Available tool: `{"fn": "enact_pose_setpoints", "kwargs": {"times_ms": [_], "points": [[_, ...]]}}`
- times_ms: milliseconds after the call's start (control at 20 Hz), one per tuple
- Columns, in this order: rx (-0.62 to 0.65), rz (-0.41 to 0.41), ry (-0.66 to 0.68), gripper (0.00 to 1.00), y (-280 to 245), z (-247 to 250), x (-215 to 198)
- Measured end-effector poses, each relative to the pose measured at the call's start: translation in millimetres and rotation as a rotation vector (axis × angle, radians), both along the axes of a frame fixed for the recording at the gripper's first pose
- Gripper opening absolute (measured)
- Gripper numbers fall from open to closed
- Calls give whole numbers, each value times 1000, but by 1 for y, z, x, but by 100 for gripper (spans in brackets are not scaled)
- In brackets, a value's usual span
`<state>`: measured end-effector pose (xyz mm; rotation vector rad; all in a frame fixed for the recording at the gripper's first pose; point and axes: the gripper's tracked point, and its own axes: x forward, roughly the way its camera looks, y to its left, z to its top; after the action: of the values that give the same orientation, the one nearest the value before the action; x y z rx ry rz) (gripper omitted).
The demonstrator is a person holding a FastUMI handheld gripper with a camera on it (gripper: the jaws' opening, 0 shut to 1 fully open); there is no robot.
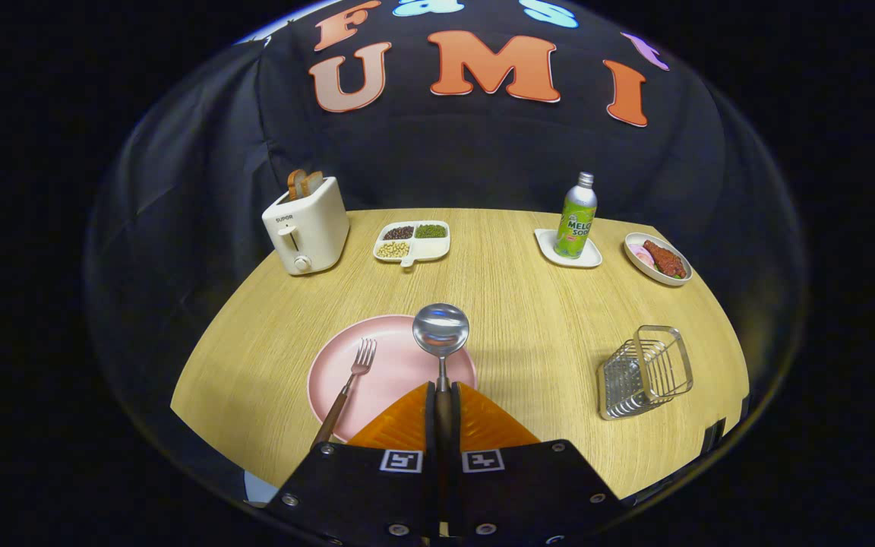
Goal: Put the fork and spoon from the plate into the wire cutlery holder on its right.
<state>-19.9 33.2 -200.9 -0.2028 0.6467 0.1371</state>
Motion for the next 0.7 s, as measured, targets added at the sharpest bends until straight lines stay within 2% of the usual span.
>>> {"fn": "enact_pose_setpoints", "kwargs": {"times_ms": [200,400,700], "points": [[10,-40,-3,5,-35,33,-4],[-59,-72,-16,4,-83,61,-7],[-121,-120,55,5,-140,70,-12]]}}
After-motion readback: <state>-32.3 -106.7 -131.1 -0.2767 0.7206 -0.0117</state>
